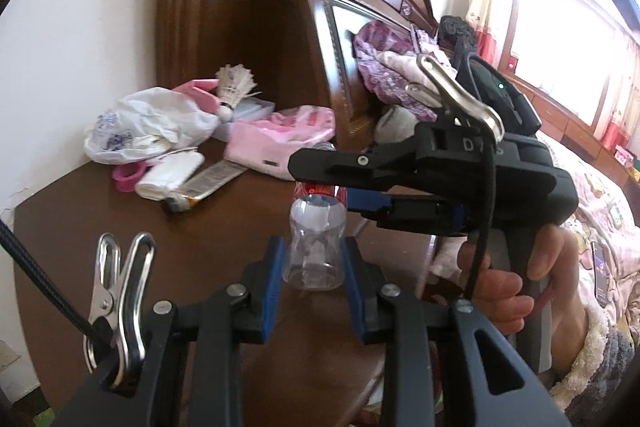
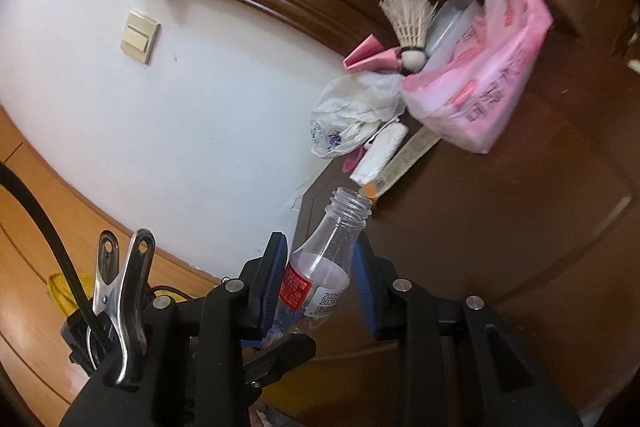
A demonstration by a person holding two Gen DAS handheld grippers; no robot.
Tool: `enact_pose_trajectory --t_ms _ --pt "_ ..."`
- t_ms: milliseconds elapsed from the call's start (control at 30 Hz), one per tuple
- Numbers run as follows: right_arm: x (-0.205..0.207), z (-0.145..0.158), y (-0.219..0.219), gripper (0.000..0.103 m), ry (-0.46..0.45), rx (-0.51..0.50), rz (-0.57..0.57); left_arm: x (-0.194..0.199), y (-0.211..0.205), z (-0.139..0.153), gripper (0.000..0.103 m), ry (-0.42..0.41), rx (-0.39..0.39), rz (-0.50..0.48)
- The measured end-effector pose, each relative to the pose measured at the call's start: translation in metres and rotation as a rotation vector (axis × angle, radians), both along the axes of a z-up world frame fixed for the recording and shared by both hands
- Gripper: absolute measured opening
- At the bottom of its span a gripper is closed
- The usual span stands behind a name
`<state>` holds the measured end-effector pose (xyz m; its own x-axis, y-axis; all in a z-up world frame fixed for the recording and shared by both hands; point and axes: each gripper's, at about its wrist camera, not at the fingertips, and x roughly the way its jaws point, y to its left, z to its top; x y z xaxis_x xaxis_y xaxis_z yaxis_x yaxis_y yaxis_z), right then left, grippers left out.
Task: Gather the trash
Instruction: 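Carry the clear bottle in the left gripper down over the red bin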
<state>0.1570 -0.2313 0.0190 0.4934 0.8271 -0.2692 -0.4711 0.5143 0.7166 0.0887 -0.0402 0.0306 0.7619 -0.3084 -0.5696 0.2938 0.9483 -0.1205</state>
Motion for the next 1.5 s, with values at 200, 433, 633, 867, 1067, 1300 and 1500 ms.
enact_pose_trajectory --t_ms 200,433,633,867,1067,1300,1500 --pt "-0.019 -0.004 -0.023 0.034 -0.017 -0.040 -0.017 -0.008 -0.028 -0.012 0.030 0.013 0.018 -0.040" --pt "-0.045 -0.019 -0.055 0.034 -0.004 -0.057 -0.035 -0.026 -0.061 -0.028 0.030 0.039 0.035 -0.090" --pt "-0.064 -0.041 -0.076 0.034 0.028 -0.077 -0.053 -0.033 -0.078 -0.048 0.030 0.097 0.032 -0.118" --pt "-0.078 -0.054 -0.087 0.033 0.027 -0.085 -0.059 -0.044 -0.093 -0.056 0.030 0.104 0.045 -0.144" --pt "-0.086 -0.059 -0.097 0.033 0.022 -0.083 -0.059 -0.049 -0.103 -0.062 0.030 0.108 0.064 -0.166" --pt "-0.092 -0.080 -0.109 0.033 0.061 -0.093 -0.074 -0.049 -0.117 -0.081 0.030 0.158 0.091 -0.197" --pt "-0.092 -0.098 -0.114 0.033 0.095 -0.106 -0.074 -0.049 -0.124 -0.100 0.030 0.206 0.102 -0.205"
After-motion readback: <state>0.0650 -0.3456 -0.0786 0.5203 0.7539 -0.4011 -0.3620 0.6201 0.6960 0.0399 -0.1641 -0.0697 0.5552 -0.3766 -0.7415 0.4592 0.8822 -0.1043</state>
